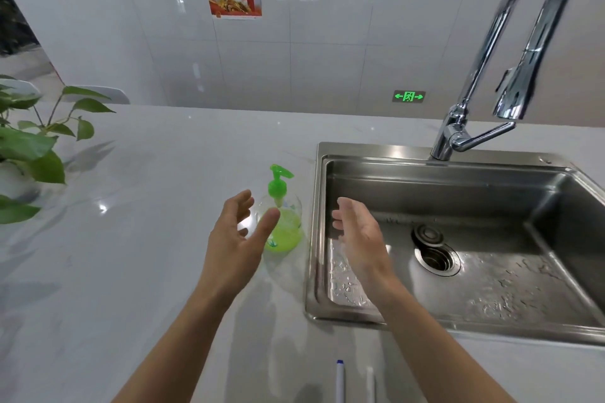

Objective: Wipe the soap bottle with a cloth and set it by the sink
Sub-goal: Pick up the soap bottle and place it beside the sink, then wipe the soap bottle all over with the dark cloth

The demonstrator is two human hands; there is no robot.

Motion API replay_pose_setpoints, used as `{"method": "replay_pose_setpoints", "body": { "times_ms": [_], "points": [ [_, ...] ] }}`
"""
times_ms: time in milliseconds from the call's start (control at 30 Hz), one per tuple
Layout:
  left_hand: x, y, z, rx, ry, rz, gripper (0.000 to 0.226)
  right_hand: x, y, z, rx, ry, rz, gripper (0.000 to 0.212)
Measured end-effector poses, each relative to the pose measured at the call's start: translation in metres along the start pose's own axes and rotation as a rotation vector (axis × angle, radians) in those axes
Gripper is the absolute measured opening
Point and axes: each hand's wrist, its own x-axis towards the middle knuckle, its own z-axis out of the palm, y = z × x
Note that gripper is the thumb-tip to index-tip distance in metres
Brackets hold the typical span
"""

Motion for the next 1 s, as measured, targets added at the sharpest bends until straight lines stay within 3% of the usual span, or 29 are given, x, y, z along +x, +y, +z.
{"method": "replay_pose_setpoints", "body": {
  "times_ms": [200, 400, 533, 600, 800, 1000],
  "points": [
    [-0.035, 0.042, -0.004, -0.170, -0.015, 0.076, 0.052, -0.047, -0.040, -0.034, 0.104, 0.020, -0.070, 0.074],
    [-0.076, 0.083, 0.017, -0.329, -0.133, 0.095, 0.027, -0.104, -0.070, -0.081, 0.106, 0.102, -0.161, 0.055],
    [-0.104, 0.113, 0.046, -0.370, -0.225, 0.124, 0.021, -0.133, -0.077, -0.128, 0.146, 0.187, -0.226, 0.065],
    [-0.119, 0.125, 0.066, -0.383, -0.251, 0.131, 0.017, -0.146, -0.075, -0.157, 0.165, 0.236, -0.236, 0.060],
    [-0.175, 0.157, 0.149, -0.425, -0.278, 0.119, 0.029, -0.173, -0.059, -0.266, 0.164, 0.311, -0.251, 0.050],
    [-0.229, 0.198, 0.280, -0.430, -0.307, 0.152, 0.043, -0.190, -0.031, -0.419, 0.158, 0.371, -0.270, 0.052]
  ]
}}
